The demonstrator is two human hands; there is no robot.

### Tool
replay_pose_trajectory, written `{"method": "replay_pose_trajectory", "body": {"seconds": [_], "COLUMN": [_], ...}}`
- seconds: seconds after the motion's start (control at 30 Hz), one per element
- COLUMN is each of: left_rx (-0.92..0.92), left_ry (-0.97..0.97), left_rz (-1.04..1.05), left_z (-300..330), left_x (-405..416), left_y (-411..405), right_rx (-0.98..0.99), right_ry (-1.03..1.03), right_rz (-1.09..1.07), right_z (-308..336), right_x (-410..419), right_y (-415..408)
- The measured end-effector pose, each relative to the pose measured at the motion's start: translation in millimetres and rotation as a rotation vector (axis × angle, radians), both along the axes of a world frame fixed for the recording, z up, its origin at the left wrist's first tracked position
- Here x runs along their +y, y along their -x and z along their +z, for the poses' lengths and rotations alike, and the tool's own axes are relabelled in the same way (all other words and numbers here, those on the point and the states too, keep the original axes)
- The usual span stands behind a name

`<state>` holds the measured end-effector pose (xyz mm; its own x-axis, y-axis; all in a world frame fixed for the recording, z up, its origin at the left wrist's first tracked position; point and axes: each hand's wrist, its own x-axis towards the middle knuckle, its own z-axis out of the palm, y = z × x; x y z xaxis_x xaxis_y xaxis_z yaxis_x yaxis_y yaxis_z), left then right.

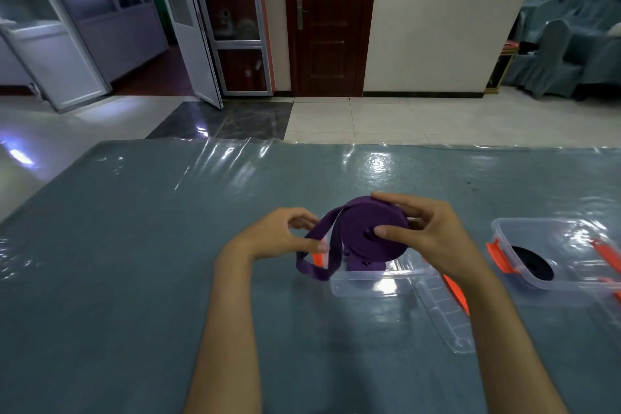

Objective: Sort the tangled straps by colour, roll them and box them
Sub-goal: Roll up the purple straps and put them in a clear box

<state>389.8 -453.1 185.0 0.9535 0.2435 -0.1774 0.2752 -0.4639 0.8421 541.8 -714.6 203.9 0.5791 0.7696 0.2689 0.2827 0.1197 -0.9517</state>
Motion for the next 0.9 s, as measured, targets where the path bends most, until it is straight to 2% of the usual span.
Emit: {"method": "replay_pose_trajectory", "body": {"seconds": [0.1,0.23,0.47,0.6,0.73,0.9], "left_rx": [0.071,0.011,-0.215,-0.329,-0.307,-0.241], "left_ry": [0.069,0.272,0.716,0.818,0.797,1.188], "left_rz": [-0.006,0.025,-0.001,0.19,0.358,0.243], "left_z": [-33,-71,-89,-87,-90,-98], "left_x": [8,5,-3,-13,-25,-30], "left_y": [9,15,5,-11,-29,-35], "right_rx": [0.046,0.114,0.193,0.213,0.201,0.183], "right_ry": [-0.058,-0.126,-0.146,-0.149,-0.149,-0.132], "right_rz": [-0.06,-0.128,-0.177,-0.168,-0.163,-0.142], "right_z": [3,4,-1,-4,-6,-8], "right_x": [-5,-4,-7,-5,-3,-4], "right_y": [-1,-3,-10,-9,-8,-8]}}
